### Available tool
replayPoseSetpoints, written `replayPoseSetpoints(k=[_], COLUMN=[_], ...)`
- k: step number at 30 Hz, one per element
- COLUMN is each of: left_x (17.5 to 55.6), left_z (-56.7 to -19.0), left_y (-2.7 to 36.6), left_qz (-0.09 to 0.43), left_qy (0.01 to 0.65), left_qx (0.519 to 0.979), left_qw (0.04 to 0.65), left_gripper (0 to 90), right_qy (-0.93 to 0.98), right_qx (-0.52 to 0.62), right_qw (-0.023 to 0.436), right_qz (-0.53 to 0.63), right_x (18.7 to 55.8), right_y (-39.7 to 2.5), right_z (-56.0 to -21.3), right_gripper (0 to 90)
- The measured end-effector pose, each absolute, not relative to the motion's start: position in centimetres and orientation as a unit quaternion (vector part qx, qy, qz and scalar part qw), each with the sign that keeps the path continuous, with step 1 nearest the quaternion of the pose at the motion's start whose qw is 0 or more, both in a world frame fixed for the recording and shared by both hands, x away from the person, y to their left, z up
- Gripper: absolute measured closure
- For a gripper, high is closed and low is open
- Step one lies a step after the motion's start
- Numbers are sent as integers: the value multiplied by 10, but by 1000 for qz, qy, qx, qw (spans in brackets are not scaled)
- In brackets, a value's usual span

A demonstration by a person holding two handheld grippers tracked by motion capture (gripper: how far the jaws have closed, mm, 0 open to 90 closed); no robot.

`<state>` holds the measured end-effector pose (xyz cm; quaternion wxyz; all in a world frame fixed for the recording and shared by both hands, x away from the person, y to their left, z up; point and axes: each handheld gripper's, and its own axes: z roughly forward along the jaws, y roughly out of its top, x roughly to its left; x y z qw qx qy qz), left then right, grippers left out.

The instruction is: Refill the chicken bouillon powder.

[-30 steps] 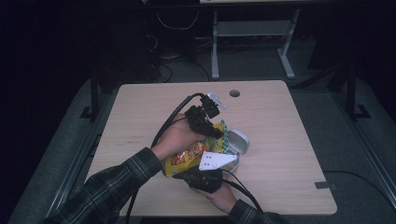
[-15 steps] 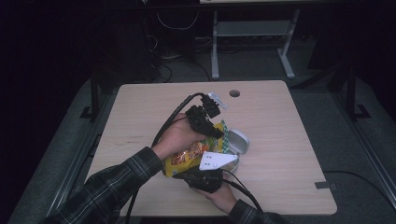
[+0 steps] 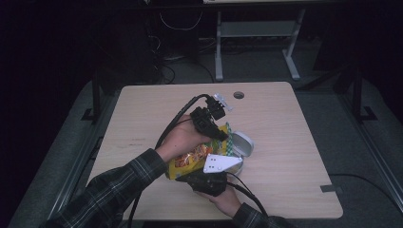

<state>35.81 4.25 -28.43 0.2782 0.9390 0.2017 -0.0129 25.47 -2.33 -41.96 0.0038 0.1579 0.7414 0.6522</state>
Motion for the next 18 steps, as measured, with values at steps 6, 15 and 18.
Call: replayPoseSetpoints(k=[6,15,18], left_x=[359,359,359], left_z=[-284,-284,-284], left_y=[41,41,41], left_qz=[-15,-14,-15], left_qy=[202,200,202], left_qx=[940,941,940], left_qw=[275,274,275], left_gripper=[900,900,900], right_qy=[741,741,741], right_qx=[158,158,157], right_qw=[3,3,4], right_qz=[653,653,653], right_x=[255,255,255], right_y=[-23,-24,-24], right_z=[-420,-419,-419], right_gripper=[900,900,900])
